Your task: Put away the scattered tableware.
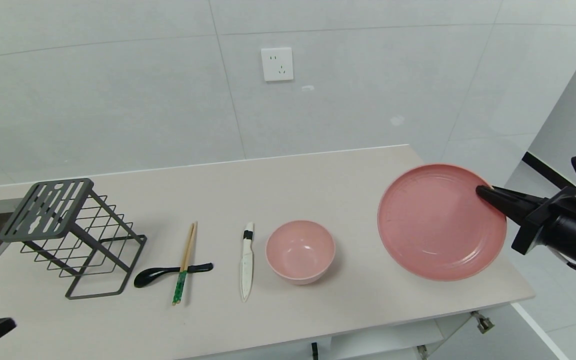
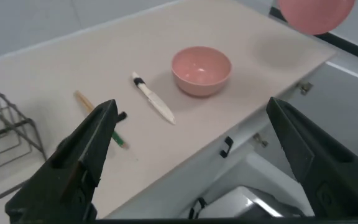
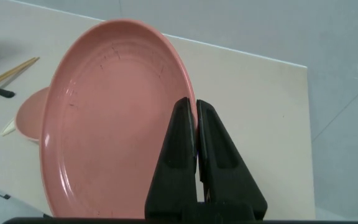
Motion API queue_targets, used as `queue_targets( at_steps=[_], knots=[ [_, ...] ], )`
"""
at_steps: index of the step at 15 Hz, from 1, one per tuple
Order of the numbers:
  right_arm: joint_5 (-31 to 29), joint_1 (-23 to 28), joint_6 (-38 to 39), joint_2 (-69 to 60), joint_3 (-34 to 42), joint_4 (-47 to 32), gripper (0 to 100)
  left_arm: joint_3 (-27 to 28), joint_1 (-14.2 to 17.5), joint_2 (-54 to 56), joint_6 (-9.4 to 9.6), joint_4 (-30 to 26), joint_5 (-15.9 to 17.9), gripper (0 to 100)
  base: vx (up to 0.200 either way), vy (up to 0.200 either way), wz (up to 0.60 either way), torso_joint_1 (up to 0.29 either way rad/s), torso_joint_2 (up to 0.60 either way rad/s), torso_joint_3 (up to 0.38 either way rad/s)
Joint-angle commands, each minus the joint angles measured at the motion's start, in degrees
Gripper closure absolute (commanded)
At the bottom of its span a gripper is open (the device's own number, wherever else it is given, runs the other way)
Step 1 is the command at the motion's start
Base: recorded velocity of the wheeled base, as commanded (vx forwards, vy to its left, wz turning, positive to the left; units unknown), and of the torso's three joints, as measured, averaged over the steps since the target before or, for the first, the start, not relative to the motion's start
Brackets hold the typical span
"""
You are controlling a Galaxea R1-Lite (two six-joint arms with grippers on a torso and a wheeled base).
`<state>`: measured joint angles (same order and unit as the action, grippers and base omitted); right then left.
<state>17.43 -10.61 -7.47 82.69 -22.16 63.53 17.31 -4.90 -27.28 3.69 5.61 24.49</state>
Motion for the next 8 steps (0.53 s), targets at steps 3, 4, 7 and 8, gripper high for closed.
queue_targets(
  at_steps=[3, 4, 7, 8],
  knots=[
    [0.3, 0.0, -1.1, -0.9, 5.1, 1.5, 100, 1.3, -7.8, -23.9, 0.09, 4.9, 0.3, 0, 0.000, 0.000, 0.00, 0.000, 0.00, 0.000],
    [0.7, 0.0, -1.3, -1.2, 6.2, 1.6, 100, 1.0, -9.1, -26.2, 0.09, 5.7, 0.2, 0, 0.000, 0.000, 0.00, 0.000, 0.00, 0.000],
    [1.7, -0.1, -2.2, -4.4, 9.9, 1.6, 100, 0.9, -10.3, -32.3, 5.10, 6.5, 0.2, 0, 0.000, 0.000, 0.00, 0.000, 0.00, 0.000],
    [1.7, -0.2, -2.3, -5.4, 11.4, 1.6, 100, 1.0, -10.4, -33.6, 8.52, 6.8, 0.1, 0, 0.000, 0.000, 0.00, 0.000, 0.00, 0.000]
  ],
)
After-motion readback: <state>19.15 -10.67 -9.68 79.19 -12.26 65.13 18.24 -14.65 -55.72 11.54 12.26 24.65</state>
